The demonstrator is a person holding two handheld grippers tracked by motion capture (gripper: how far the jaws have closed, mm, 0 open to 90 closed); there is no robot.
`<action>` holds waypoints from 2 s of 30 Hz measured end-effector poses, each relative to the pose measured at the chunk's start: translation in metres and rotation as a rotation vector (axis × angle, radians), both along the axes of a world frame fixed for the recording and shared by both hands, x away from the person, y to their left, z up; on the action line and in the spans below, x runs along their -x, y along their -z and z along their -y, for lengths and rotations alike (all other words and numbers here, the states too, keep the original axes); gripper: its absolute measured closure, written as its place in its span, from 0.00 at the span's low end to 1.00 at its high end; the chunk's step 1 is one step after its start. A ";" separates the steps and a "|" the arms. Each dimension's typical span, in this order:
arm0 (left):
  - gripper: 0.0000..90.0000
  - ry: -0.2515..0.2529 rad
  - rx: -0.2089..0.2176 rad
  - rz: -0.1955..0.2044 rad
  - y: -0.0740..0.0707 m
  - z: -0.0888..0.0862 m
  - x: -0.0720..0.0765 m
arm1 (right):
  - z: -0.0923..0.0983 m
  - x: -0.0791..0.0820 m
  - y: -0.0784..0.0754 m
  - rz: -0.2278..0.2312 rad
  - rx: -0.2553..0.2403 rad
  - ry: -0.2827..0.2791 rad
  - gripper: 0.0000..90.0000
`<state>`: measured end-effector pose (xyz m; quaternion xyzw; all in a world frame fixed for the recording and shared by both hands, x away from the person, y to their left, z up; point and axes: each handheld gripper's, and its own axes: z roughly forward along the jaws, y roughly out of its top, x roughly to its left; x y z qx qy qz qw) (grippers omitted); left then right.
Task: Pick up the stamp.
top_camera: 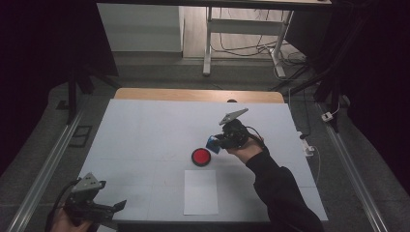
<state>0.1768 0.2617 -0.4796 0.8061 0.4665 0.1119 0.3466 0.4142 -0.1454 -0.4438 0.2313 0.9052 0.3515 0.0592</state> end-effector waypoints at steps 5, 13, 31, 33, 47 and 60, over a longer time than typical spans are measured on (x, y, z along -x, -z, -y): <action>0.02 0.002 0.001 0.003 0.000 0.000 0.001 | 0.000 0.012 -0.004 0.014 -0.010 -0.006 0.79; 0.02 0.003 0.002 0.006 0.000 0.000 0.001 | 0.003 0.030 -0.008 0.038 -0.031 -0.042 0.79; 0.02 0.006 -0.001 0.010 0.000 0.000 0.001 | 0.014 0.065 -0.014 0.069 -0.089 -0.038 0.79; 0.02 0.006 0.000 0.009 0.000 0.000 0.001 | 0.015 0.069 -0.014 0.072 -0.087 -0.039 0.79; 0.02 0.004 0.003 0.010 0.000 0.000 0.001 | 0.018 0.096 -0.019 0.090 -0.128 -0.057 0.79; 0.02 0.004 -0.001 0.010 0.000 0.000 0.001 | 0.013 0.116 -0.018 0.082 -0.155 -0.090 0.79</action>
